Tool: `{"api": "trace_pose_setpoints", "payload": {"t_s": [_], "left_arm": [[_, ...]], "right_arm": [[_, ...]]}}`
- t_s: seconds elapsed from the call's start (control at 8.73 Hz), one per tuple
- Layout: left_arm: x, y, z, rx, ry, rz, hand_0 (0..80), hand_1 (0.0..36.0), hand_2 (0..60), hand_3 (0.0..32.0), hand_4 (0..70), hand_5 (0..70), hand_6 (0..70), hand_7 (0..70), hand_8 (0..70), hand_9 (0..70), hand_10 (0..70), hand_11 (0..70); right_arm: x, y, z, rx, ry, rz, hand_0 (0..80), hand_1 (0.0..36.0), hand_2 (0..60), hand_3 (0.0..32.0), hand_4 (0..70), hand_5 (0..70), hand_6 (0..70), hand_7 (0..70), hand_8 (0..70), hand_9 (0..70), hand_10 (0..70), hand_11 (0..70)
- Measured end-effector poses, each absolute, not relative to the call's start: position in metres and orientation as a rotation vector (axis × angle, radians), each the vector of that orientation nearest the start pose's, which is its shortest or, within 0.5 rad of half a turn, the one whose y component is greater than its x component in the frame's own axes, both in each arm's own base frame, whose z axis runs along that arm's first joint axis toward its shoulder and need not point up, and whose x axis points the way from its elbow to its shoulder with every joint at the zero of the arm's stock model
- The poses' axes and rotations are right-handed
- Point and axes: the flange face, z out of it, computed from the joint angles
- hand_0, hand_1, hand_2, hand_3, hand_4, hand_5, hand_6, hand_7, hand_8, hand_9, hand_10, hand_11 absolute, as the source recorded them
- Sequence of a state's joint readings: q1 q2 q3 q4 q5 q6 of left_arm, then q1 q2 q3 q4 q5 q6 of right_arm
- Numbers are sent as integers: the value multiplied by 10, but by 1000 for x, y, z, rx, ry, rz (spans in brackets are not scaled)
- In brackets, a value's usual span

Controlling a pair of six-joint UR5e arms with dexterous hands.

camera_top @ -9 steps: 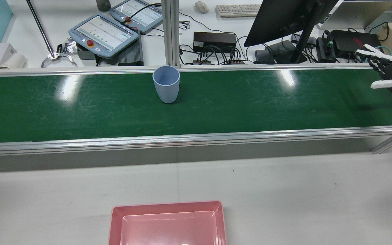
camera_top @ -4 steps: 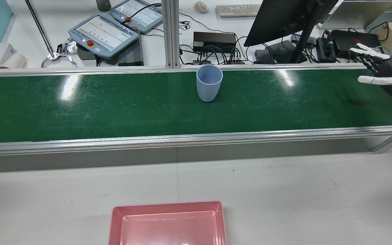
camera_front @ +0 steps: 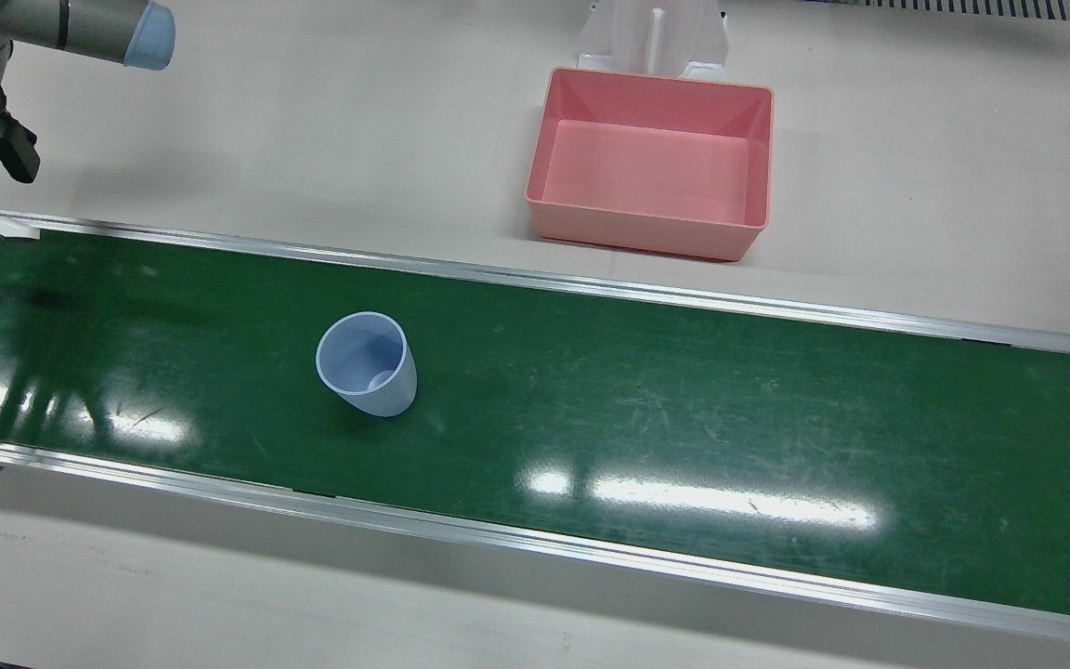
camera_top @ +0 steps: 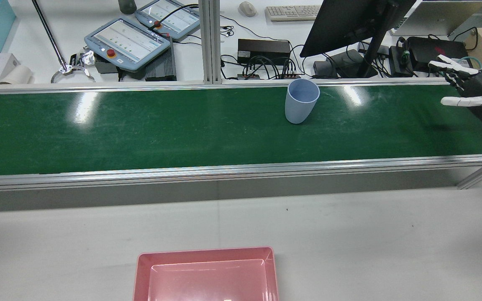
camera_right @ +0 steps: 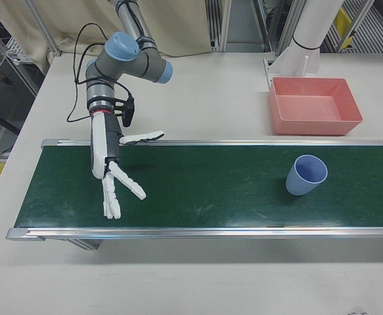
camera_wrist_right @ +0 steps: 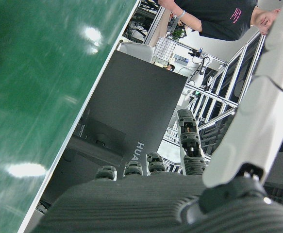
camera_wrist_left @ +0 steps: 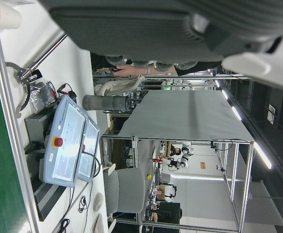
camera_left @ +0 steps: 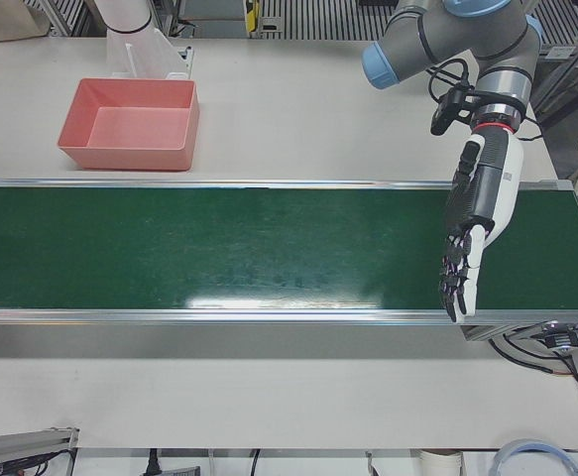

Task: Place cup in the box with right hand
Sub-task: 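Wait with the open right hand as the light blue cup rides toward it, then close the right hand around the light blue cup on the belt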

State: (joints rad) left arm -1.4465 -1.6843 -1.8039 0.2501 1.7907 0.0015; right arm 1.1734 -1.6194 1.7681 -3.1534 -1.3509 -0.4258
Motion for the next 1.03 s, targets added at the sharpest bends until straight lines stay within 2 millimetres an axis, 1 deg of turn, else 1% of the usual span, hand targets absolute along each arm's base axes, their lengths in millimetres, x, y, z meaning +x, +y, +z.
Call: {"api": "trace_pose_setpoints", "payload": {"t_s": [0.11, 0.23, 0.34, 0.46, 0.57, 0.69, 0.8, 0.92, 1.03], "left_arm": [[-46, -533, 541, -346, 2130, -1930, 0, 0, 0, 0, 0, 0, 0, 0, 0, 0, 0, 0], [-46, -533, 541, -346, 2130, -1930, 0, 0, 0, 0, 0, 0, 0, 0, 0, 0, 0, 0], [-46, -533, 541, -346, 2130, -1930, 0, 0, 0, 0, 0, 0, 0, 0, 0, 0, 0, 0], [-46, -533, 541, -346, 2130, -1930, 0, 0, 0, 0, 0, 0, 0, 0, 0, 0, 0, 0], [-46, -533, 541, -346, 2130, -1930, 0, 0, 0, 0, 0, 0, 0, 0, 0, 0, 0, 0], [-46, -533, 542, -346, 2129, -1930, 0, 0, 0, 0, 0, 0, 0, 0, 0, 0, 0, 0], [-46, -533, 541, -346, 2129, -1930, 0, 0, 0, 0, 0, 0, 0, 0, 0, 0, 0, 0], [-46, -533, 541, -346, 2129, -1930, 0, 0, 0, 0, 0, 0, 0, 0, 0, 0, 0, 0], [-46, -533, 542, -347, 2129, -1931, 0, 0, 0, 0, 0, 0, 0, 0, 0, 0, 0, 0]], "right_arm": [[-42, -500, 616, -296, 2674, -2265, 465, 106, 68, 20, 71, 41, 29, 111, 17, 56, 15, 36], [-43, -500, 618, -296, 2673, -2269, 459, 115, 103, 24, 62, 41, 29, 109, 17, 56, 15, 37], [-43, -500, 618, -296, 2673, -2271, 459, 115, 103, 20, 63, 41, 30, 109, 17, 56, 15, 38], [-44, -500, 619, -295, 2674, -2273, 472, 97, 34, 20, 82, 41, 30, 109, 18, 56, 16, 38], [-46, -500, 619, -293, 2676, -2275, 464, 107, 70, 22, 72, 41, 29, 109, 18, 57, 16, 38], [-47, -500, 619, -291, 2678, -2276, 477, 89, 0, 22, 89, 41, 30, 110, 18, 57, 17, 39], [-48, -499, 620, -289, 2680, -2278, 457, 126, 140, 24, 53, 41, 30, 111, 19, 59, 16, 39], [-49, -499, 620, -287, 2681, -2280, 469, 110, 70, 26, 67, 42, 29, 108, 20, 58, 17, 40], [-50, -499, 624, -285, 2678, -2290, 469, 112, 72, 22, 68, 43, 29, 105, 20, 58, 17, 41]]}}
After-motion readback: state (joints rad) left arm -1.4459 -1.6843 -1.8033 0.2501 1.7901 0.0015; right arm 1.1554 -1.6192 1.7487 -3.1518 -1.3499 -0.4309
